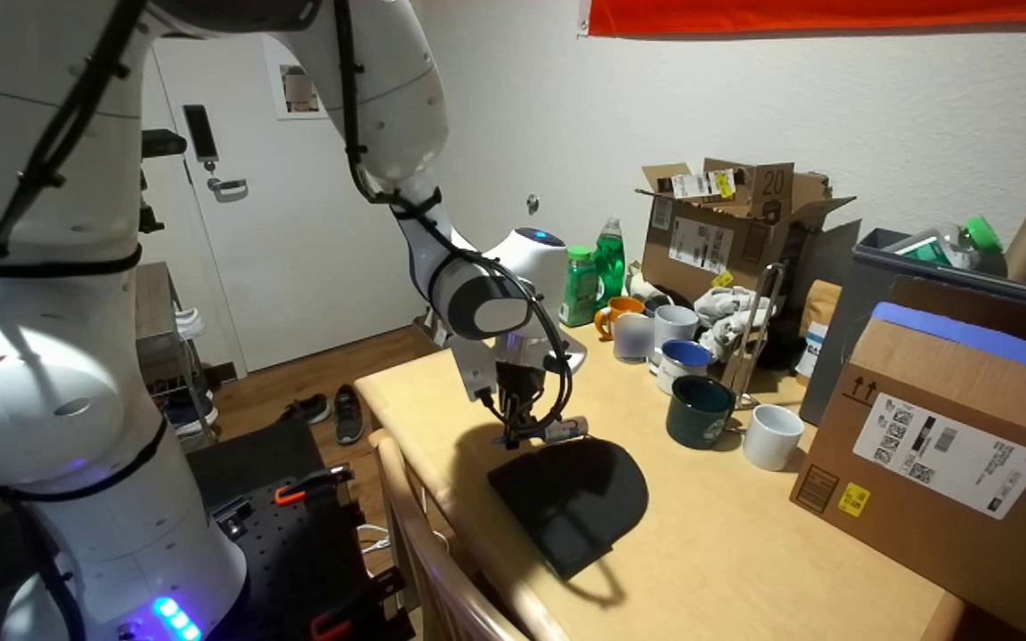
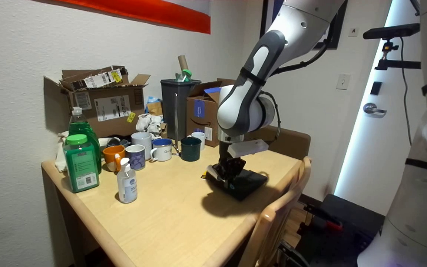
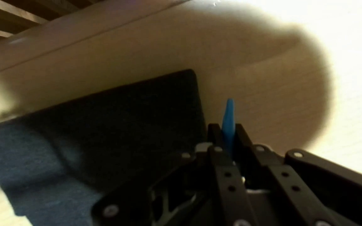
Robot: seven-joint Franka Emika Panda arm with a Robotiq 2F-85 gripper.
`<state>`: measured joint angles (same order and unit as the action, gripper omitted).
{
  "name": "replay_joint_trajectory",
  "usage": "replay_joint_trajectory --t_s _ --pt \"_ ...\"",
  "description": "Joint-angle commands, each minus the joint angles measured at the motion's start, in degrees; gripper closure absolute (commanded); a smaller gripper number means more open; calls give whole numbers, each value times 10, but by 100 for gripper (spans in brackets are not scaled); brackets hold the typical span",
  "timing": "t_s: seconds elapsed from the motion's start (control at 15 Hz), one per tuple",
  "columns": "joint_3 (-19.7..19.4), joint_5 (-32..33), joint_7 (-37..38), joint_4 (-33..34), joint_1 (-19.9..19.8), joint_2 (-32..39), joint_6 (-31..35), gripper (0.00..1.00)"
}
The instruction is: Roll the lint roller on the beanie
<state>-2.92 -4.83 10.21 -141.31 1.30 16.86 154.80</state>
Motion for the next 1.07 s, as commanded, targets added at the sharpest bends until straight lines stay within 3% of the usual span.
replay_joint_trajectory --t_s 0.0,1.0 --pt "4 -7 -32 -6 -23 -2 -13 97" --pt "-1 -1 -132 83 -79 88 -62 97"
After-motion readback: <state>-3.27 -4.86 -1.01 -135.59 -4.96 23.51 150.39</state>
